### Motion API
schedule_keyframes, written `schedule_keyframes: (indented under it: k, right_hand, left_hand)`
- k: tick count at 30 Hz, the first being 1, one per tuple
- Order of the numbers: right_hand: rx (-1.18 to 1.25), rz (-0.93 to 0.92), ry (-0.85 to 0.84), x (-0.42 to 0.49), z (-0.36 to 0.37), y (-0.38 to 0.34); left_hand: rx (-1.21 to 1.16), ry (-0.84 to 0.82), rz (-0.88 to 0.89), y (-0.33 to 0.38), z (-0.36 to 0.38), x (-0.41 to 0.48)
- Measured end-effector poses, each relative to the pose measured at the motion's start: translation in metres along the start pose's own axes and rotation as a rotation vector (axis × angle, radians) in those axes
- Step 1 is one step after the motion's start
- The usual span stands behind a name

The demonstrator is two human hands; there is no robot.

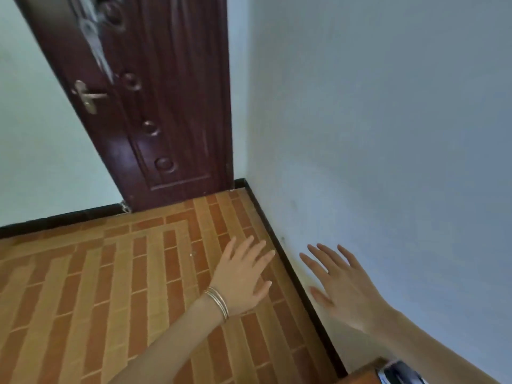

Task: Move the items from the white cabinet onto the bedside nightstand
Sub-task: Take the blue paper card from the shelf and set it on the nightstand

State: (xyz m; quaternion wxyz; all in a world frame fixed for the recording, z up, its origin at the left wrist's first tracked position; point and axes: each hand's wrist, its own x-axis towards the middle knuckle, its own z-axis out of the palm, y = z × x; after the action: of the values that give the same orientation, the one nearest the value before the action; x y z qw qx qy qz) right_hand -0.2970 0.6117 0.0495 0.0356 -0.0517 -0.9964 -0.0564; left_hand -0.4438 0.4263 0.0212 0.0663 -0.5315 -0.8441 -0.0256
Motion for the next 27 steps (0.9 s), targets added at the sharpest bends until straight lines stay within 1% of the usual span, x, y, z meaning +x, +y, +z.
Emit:
schedule_keyframes:
  k: [6, 11, 16, 20, 24, 27]
  right_hand:
    - [0.032, -0.368, 0.134, 0.097, -0.033, -0.106]
    - [0.013, -0.609, 0.112, 0.152, -0.042, -0.218]
    - [0.028, -0.811, 0.146, 0.185, -0.049, -0.334]
    - [0.053, -0.923, 0.188, 0.215, -0.054, -0.429]
    - [0.097, -0.947, 0.244, 0.237, -0.065, -0.530]
    - [0.120, -1.005, 0.298, 0.257, -0.074, -0.604]
  left_hand:
    - [0.075, 0.087, -0.352, -0.092, -0.036, -0.104]
    - [0.146, 0.069, -0.589, -0.151, -0.053, -0.208]
    - [0.160, 0.047, -0.758, -0.197, -0.060, -0.309]
    - [0.179, 0.057, -0.866, -0.242, -0.076, -0.385]
    - [0.226, 0.045, -0.928, -0.299, -0.094, -0.455]
    - [0.268, 0.062, -0.967, -0.342, -0.112, -0.503]
